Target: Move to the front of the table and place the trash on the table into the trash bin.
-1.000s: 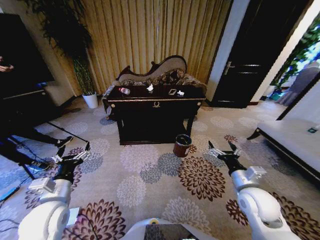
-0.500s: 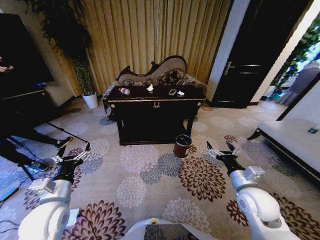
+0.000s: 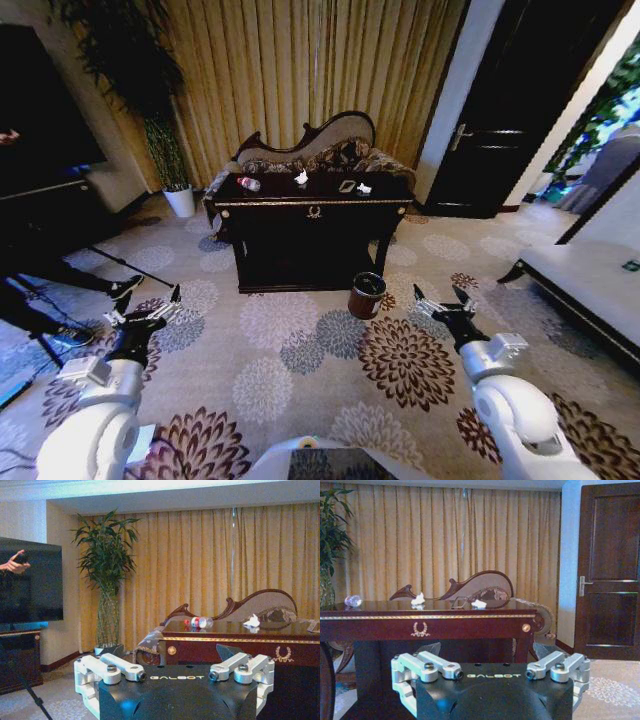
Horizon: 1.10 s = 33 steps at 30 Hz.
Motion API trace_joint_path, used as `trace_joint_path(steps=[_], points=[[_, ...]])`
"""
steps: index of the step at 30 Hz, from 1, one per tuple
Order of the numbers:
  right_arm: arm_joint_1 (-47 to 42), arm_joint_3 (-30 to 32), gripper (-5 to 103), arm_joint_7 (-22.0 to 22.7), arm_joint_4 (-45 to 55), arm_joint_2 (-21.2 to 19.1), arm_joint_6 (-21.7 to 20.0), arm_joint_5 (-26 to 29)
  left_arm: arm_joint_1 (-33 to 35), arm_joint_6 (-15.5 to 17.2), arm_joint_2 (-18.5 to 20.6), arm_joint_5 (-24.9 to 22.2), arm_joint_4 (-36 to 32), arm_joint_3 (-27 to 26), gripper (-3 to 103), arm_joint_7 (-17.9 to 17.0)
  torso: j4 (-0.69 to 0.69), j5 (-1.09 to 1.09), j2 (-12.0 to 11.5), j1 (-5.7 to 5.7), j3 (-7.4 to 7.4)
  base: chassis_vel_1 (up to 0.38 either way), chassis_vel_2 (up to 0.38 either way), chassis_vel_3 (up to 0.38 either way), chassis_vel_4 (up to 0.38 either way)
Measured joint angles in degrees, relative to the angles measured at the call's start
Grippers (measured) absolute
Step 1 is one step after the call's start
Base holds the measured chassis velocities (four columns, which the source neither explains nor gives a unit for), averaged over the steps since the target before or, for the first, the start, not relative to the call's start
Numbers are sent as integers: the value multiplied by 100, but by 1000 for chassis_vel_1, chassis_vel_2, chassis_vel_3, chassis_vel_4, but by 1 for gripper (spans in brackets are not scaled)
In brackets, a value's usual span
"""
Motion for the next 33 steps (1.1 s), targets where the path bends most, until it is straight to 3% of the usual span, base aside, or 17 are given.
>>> trace_joint_path(steps=[33], points=[[-25, -2, 100, -16, 8, 28, 40, -6, 38, -21, -22, 4, -62, -11, 100, 37, 0, -1, 0, 0, 0, -66, 65, 66, -68]])
